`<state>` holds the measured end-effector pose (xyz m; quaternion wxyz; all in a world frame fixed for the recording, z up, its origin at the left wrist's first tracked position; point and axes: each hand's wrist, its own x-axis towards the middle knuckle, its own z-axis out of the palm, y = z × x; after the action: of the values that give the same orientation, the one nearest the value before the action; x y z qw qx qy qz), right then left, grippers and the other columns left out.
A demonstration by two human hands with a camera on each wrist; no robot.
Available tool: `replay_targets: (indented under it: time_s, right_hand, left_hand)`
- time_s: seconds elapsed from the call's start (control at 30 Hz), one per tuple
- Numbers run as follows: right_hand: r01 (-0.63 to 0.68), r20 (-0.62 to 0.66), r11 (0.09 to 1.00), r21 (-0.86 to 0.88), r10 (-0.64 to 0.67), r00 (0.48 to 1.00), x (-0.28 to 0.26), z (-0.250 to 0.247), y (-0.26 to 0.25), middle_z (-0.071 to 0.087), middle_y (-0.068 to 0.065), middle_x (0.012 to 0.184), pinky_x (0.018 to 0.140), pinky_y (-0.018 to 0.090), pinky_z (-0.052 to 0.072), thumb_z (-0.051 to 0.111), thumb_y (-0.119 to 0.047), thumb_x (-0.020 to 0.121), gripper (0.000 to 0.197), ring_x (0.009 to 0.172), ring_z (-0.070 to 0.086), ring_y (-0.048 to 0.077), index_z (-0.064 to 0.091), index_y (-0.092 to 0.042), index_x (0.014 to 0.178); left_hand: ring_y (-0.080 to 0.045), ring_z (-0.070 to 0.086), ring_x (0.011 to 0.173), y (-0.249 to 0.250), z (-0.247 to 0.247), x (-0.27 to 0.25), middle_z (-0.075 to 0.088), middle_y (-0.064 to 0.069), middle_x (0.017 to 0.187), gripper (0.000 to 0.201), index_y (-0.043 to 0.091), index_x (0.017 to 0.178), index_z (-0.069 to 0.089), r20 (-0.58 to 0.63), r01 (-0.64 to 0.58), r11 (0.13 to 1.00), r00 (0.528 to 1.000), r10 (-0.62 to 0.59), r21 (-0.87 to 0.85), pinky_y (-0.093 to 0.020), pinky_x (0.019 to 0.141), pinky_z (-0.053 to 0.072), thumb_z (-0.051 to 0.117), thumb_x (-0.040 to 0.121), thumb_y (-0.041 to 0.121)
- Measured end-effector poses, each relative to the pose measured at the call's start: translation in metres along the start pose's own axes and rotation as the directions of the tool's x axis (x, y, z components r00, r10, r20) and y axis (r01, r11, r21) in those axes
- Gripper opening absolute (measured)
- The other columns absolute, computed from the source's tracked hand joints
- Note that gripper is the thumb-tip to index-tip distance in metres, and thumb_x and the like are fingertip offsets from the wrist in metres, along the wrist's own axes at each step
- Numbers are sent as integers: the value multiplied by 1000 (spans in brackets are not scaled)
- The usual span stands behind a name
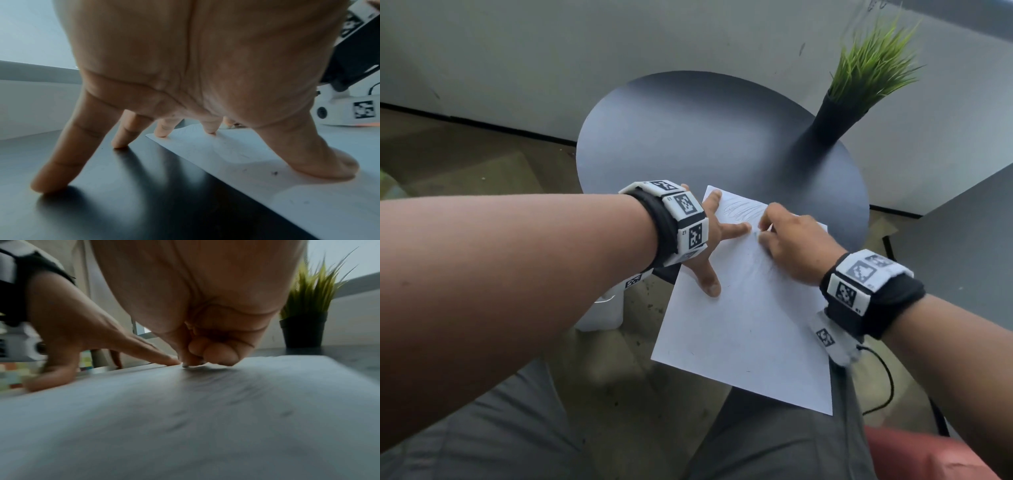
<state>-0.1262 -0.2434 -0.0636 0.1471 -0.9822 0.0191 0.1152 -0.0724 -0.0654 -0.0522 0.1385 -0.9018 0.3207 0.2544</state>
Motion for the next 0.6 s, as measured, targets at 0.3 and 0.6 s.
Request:
replay_targets:
  time_s: [0.3, 0.6]
  right_hand:
    - [5, 4, 1000, 14, -5, 1000, -2, -4, 16, 61, 0, 92, 73, 32, 38, 50, -26, 93, 6, 91, 53, 26, 51, -22, 98]
    - [97, 56, 995, -14, -96, 994, -3, -2, 1, 63, 3, 93, 79, 37, 45, 52, -29, 93, 10, 91, 56, 28, 52, -21, 99]
  left_hand:
    - [-57, 24, 137, 4, -5, 0, -15, -15, 162, 125, 65, 143, -15, 10, -16, 999, 1000, 15, 42, -60, 103, 36, 67, 52, 90]
    - [-44, -6, 150, 1, -2, 8, -17, -5, 165, 132, 57, 148, -15, -13, -75, 994, 997, 76, 80, -71, 107, 22, 68, 51, 90]
